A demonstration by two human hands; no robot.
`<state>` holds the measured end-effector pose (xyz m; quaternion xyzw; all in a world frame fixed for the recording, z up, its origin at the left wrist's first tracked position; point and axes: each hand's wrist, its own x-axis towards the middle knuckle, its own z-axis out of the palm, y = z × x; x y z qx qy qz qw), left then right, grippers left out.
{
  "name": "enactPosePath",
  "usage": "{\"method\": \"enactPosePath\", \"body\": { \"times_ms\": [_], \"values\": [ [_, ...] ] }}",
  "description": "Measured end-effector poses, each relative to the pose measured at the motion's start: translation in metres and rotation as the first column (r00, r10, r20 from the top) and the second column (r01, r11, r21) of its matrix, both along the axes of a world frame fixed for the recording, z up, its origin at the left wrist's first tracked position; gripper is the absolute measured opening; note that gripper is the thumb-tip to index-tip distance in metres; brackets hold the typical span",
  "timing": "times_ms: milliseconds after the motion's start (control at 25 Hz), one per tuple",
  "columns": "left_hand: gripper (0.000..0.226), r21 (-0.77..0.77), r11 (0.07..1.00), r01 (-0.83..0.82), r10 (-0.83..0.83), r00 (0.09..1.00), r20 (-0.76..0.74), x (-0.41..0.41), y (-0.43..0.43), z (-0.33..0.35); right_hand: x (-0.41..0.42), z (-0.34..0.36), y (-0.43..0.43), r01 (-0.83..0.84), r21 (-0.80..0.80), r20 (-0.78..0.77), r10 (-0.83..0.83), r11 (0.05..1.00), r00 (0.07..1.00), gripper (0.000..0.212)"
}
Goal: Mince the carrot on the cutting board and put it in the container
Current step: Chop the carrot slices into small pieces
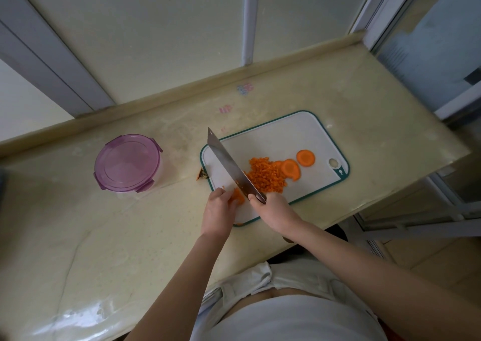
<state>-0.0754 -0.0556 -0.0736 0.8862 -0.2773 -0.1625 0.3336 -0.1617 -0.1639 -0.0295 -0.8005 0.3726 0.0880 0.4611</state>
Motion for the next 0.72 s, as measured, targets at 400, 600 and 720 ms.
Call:
{"method": "enactPosePath", "body": {
  "times_ms": [400,600,720],
  "values": [
    [0.023,0.034,0.999,-0.012,0.012,1.000,0.018,-0.0008,0.0046,-0.0005,-0.0003,0.0008,0.0071,-0.058,-0.024,-0.092,0.055,0.998,0.994,0.049],
    [0.018,0.068,0.998,-0.016,0.016,1.000,-0.012,0.0037,0.0012,-0.0005,0.0000,-0.0012,0.0084,-0.089,-0.037,-0.129,0.084,0.995,0.988,0.051],
    [0.011,0.076,0.997,-0.004,0.005,1.000,-0.010,0.0041,0.0009,-0.0019,0.0031,-0.0030,0.0092,-0.087,-0.063,-0.146,0.077,0.994,0.986,0.051]
  ]
}}
